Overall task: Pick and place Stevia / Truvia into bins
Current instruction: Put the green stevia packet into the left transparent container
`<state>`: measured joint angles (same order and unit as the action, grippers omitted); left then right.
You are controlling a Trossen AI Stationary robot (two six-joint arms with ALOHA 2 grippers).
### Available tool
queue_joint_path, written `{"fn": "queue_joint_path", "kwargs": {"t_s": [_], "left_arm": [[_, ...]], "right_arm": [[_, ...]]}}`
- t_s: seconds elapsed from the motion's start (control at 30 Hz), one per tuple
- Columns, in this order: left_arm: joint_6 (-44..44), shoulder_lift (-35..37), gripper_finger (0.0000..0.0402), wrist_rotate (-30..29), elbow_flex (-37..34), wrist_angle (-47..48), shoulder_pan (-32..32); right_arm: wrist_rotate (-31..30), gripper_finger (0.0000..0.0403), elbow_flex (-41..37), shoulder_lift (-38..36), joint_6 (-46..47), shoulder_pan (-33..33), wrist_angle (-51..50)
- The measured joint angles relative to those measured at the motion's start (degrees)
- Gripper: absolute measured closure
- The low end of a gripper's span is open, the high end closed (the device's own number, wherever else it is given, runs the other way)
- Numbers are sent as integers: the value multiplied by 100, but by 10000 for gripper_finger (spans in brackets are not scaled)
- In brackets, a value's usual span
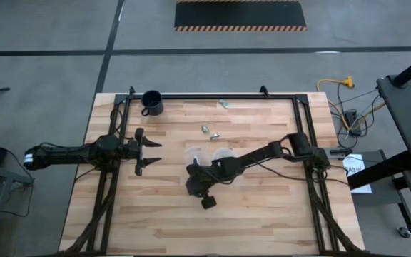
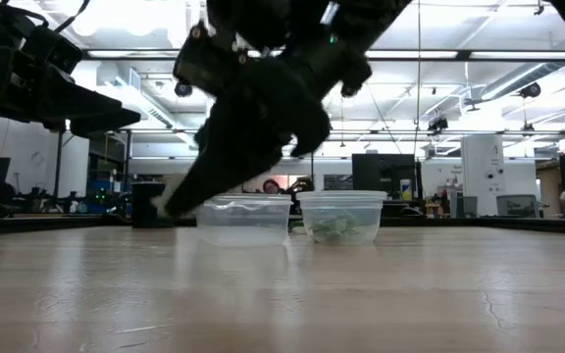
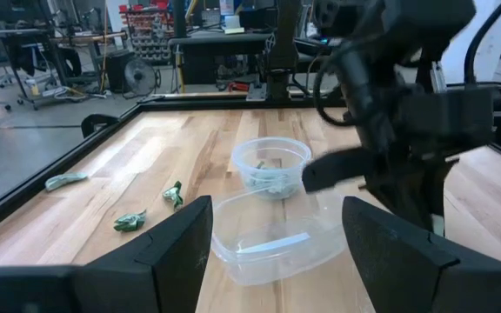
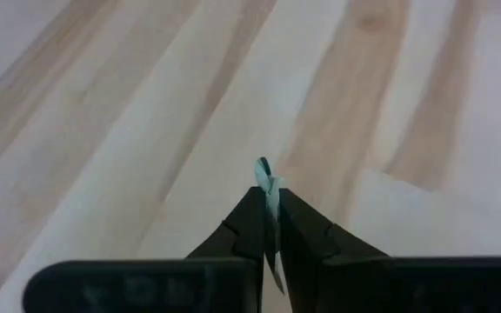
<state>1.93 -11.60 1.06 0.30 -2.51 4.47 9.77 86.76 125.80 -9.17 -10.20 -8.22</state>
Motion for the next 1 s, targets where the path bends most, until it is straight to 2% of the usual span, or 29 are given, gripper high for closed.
{"fn": "queue_joint_path", "kwargs": {"t_s": [0.37, 0.6, 0.73, 1.0], "left_arm": [[2, 0, 162, 2, 0, -8, 0], [0, 9, 162, 1, 0, -2, 0], [0, 0, 162, 2, 0, 2, 0], [0, 1, 162, 2, 0, -2, 2]], "right_arm": [[-1283, 390, -137, -746, -157, -208, -655], [-1407, 390, -625, -1331, -188, -229, -598], [-1401, 390, -1219, -1788, -217, -192, 20], [-1377, 390, -2681, -2355, -172, 100, 2351]]}}
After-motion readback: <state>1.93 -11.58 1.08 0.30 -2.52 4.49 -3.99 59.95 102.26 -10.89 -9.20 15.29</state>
